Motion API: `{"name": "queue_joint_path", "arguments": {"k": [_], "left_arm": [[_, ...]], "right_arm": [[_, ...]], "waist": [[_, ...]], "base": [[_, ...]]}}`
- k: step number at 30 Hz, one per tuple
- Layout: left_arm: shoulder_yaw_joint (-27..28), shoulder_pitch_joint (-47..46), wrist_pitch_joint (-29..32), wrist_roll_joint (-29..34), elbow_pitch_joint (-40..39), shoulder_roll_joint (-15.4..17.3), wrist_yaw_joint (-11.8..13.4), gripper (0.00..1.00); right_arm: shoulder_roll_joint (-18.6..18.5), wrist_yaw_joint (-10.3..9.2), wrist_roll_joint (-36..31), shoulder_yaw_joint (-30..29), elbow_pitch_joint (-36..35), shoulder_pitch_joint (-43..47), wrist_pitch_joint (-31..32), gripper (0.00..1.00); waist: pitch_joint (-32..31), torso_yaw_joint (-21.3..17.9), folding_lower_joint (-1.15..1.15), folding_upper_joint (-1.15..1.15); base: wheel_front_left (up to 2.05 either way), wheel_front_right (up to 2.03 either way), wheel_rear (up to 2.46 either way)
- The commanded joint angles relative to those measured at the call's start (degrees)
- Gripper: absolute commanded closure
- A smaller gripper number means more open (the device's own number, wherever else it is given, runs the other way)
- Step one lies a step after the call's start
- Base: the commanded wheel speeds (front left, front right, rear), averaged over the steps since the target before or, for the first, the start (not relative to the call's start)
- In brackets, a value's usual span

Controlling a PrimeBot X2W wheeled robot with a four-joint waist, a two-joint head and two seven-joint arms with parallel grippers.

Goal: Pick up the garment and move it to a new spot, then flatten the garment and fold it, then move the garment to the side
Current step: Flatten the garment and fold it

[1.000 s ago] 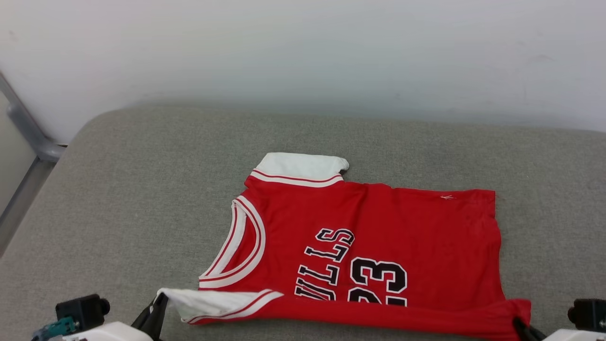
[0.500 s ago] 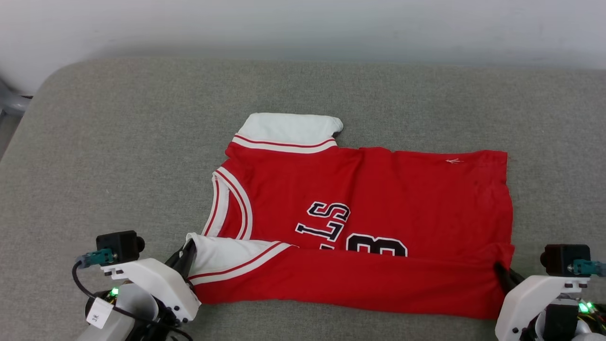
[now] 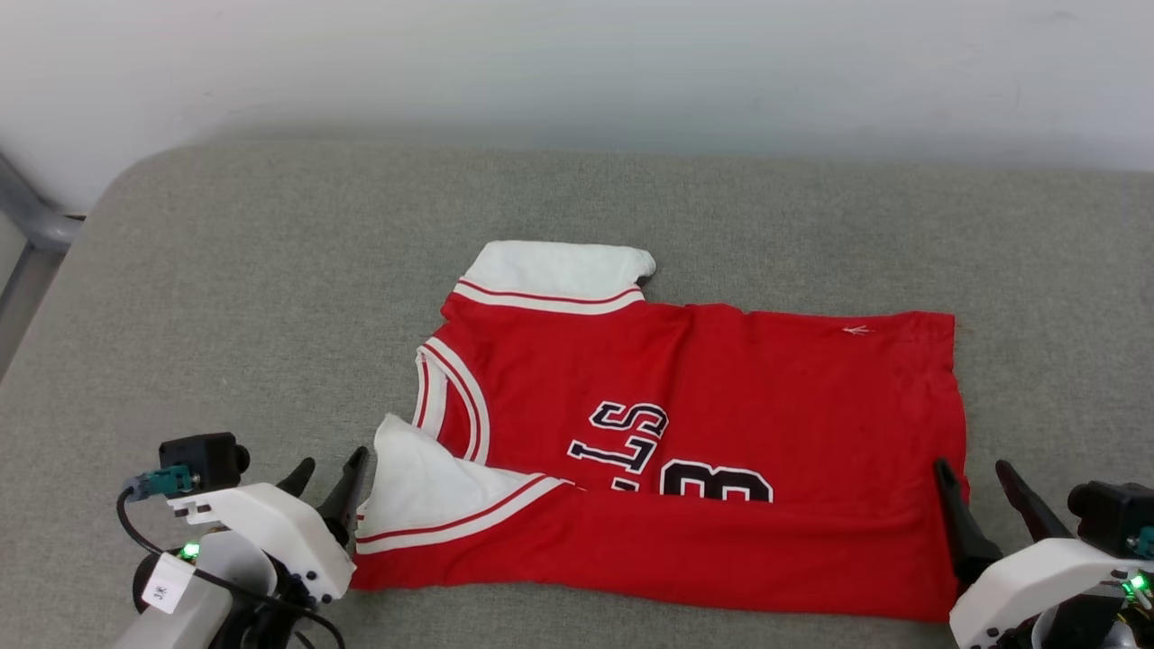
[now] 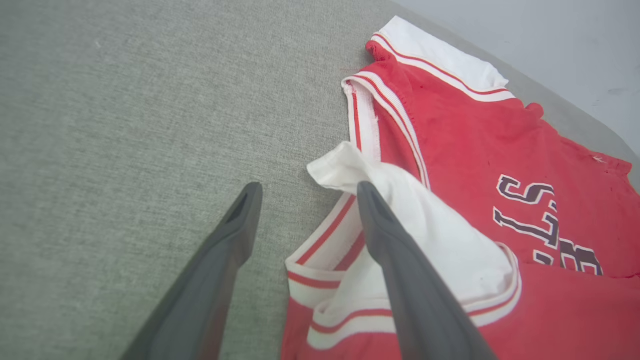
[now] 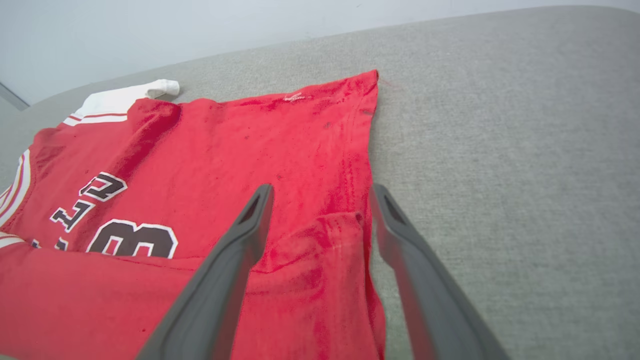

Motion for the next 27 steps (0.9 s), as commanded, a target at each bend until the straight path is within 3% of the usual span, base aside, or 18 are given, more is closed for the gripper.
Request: {"name": "queue_joint_path", "arguments": {"k": [1,7,15,20,26,27], "left_arm": [[0.08,0.4,0.61,0.59,-0.67,1.22,0.38,0.0],[-0.76,1.71,7.31,0.36,-6.17,7.45,1.36,0.0],[-2.79,4.84,24.28,-5.81,-15.1,13.96,4.36,0.0],[-3.16,5.74,28.66,-8.26,-15.61,14.75,6.11,0.0],[-4.69,4.77,30.74,-9.86,-11.65,11.77,4.38,0.0],[-4.94,4.87,31.12,-10.44,-10.86,10.84,4.03,0.34]], "right_arm": [[-0.03,-0.05,-0.31,-0.13,-0.73,0.92,-1.51,0.0],[0.55,-0.05,-3.51,-0.23,-5.03,2.84,-5.08,0.0],[2.14,-0.05,-5.26,1.1,-10.61,3.45,-5.69,0.0],[2.72,-0.05,-5.57,2.13,-12.84,2.8,-5.09,0.0],[3.15,-0.05,-5.43,2.0,-13.53,2.16,-4.51,0.0],[3.16,-0.05,-5.66,1.64,-13.6,2.05,-4.61,0.0]], "waist": [[-1.74,0.08,-0.01,0.0],[-4.56,-0.96,-0.01,0.0],[-3.51,-3.81,-0.01,0.0],[-0.33,-5.88,-0.01,0.0],[2.84,-7.26,-0.01,0.0],[3.02,-7.35,-0.01,0.0]], "base": [[0.0,0.0,0.0],[0.0,0.0,0.0],[0.0,0.0,0.0],[0.0,0.0,0.0],[0.0,0.0,0.0],[0.0,0.0,0.0]]}}
